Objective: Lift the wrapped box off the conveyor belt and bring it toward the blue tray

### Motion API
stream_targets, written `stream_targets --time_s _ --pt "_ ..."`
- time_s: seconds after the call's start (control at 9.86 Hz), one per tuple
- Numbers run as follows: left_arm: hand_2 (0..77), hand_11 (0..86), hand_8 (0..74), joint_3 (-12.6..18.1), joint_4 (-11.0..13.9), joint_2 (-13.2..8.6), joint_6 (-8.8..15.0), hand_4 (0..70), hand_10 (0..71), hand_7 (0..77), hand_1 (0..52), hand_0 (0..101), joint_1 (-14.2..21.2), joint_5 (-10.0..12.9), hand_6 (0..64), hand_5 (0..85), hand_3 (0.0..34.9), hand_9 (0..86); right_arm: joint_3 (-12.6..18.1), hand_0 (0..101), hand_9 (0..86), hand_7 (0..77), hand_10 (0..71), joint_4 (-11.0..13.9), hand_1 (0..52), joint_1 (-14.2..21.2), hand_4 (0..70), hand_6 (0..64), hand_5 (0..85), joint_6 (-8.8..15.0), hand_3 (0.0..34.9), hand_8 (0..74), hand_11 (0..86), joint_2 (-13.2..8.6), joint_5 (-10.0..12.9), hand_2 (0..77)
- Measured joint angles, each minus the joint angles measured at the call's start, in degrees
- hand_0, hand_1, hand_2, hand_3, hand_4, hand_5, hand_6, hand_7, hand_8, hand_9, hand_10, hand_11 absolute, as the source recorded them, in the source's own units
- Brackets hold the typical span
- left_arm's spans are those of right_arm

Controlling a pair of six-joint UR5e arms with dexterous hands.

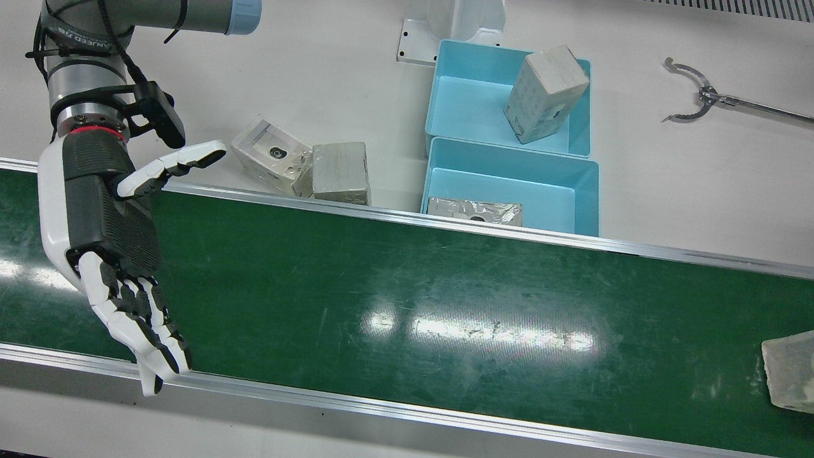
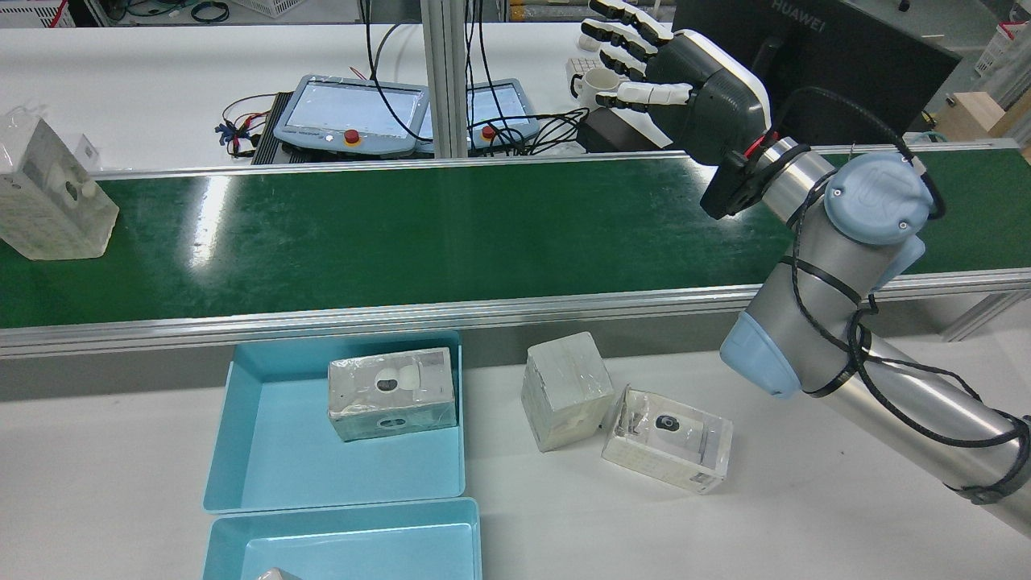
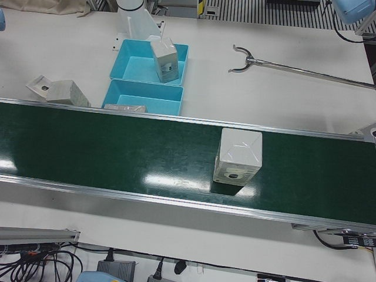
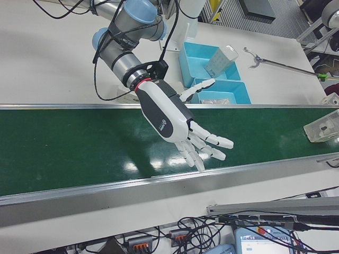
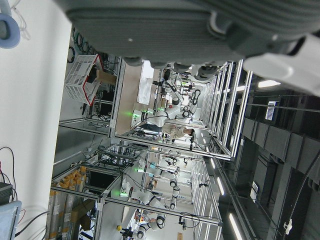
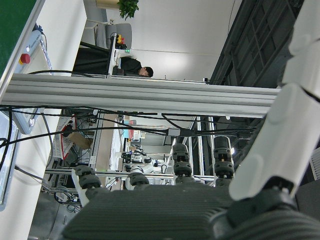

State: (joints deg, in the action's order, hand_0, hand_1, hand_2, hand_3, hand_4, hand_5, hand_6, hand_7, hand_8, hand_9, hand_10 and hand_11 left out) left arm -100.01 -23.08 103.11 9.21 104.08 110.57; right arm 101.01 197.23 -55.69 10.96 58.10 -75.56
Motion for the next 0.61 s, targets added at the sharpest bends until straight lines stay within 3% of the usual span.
stream_targets --time_s 0.61 --pt "1.1 0.0 0.5 0.0 0.0 0.0 0.0 0.0 0.5 0.5 0.0 0 0.0 0.0 0.0 0.5 0.0 0.5 -0.1 39 1.6 12.0 4.9 0.0 8.2 0.6 8.2 0.0 16.9 0.0 30.2 0.0 8.2 -0.1 0.1 11.4"
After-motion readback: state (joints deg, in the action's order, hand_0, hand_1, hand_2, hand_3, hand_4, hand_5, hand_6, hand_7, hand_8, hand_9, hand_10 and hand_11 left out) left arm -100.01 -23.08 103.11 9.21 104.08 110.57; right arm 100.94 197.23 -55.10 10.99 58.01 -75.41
